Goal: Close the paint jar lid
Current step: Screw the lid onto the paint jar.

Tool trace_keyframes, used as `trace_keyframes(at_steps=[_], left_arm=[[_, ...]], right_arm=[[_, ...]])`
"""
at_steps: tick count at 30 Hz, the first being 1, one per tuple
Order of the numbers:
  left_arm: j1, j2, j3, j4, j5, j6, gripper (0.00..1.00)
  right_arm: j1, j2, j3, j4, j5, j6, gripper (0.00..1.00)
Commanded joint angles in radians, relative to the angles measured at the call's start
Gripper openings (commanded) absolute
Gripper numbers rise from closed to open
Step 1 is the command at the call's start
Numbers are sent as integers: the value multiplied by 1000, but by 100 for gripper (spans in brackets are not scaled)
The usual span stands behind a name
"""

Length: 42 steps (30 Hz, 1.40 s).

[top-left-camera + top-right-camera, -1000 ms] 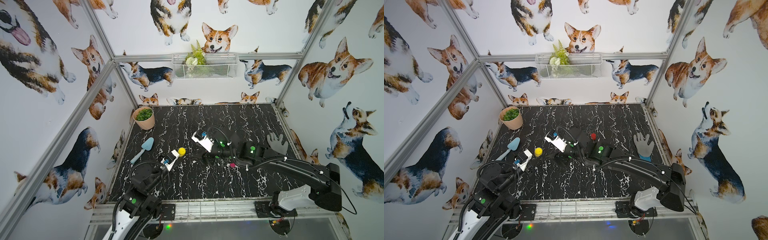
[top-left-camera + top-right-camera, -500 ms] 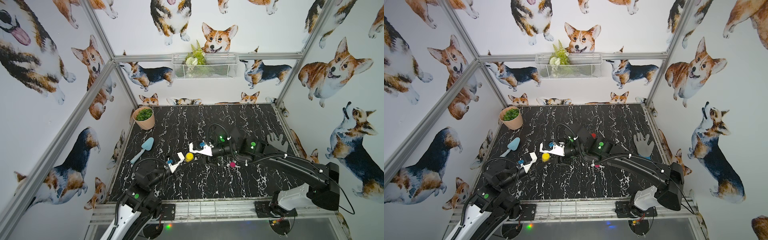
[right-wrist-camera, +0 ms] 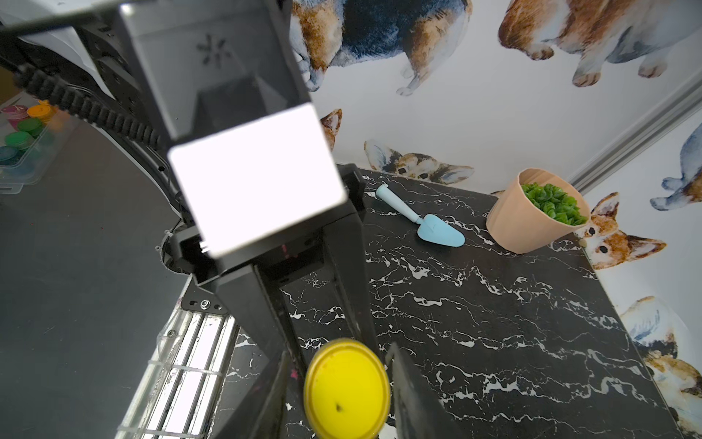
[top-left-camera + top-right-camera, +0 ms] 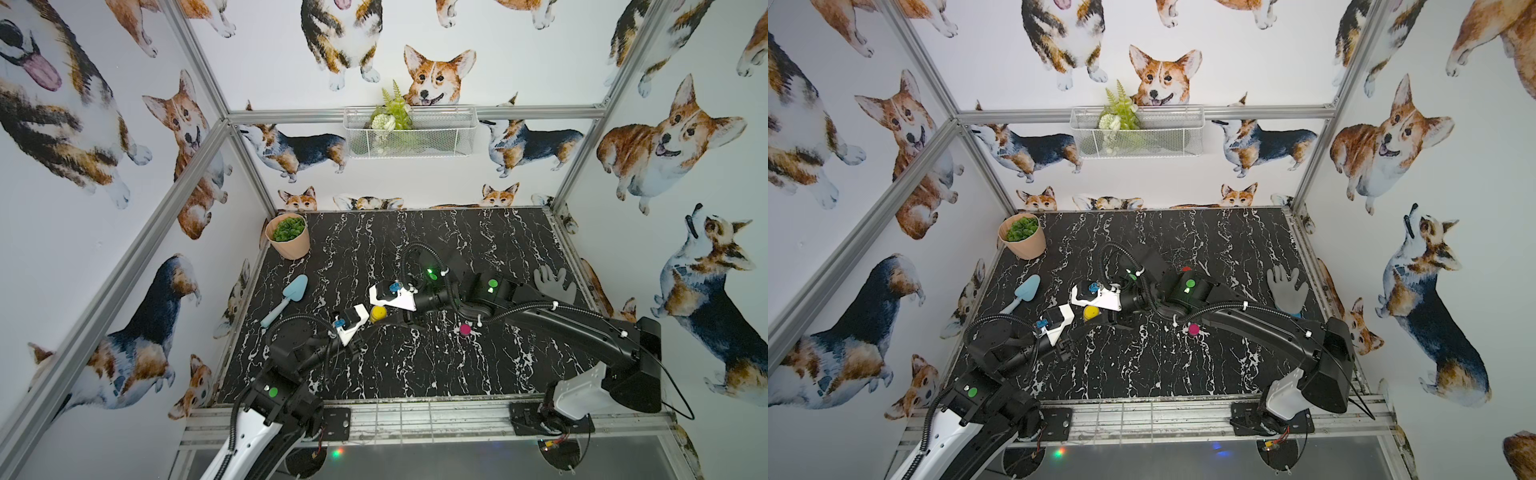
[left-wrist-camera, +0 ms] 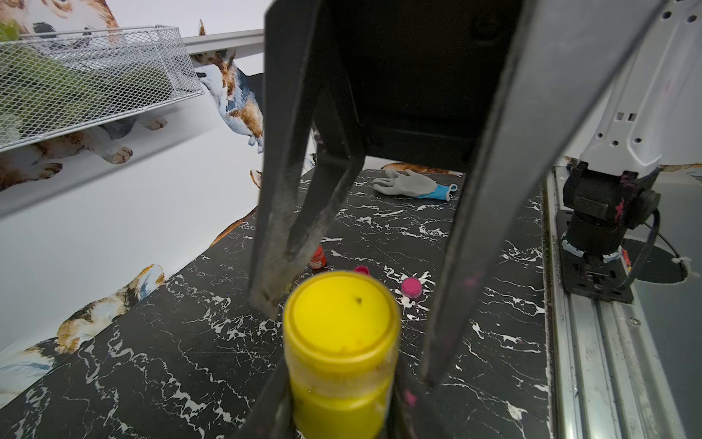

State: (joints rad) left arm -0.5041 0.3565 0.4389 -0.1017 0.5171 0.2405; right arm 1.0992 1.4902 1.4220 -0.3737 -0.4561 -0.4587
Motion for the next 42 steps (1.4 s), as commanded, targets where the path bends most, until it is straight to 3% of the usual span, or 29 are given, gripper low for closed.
trace_keyframes(at_steps=[1, 12, 25, 42], left_arm=[[1, -2, 8, 17, -7, 14, 33], [1, -5, 9, 15, -26, 14, 32], [1, -22, 7, 14, -85, 28, 32], [1, -56, 6, 0, -230, 63, 31]], right_arm=[[1, 4, 9, 3, -14, 8, 44], [0, -4, -8, 9, 1, 25, 34], [2, 10, -30, 57, 80, 126, 33], [103, 110, -10, 158, 348, 361, 33]])
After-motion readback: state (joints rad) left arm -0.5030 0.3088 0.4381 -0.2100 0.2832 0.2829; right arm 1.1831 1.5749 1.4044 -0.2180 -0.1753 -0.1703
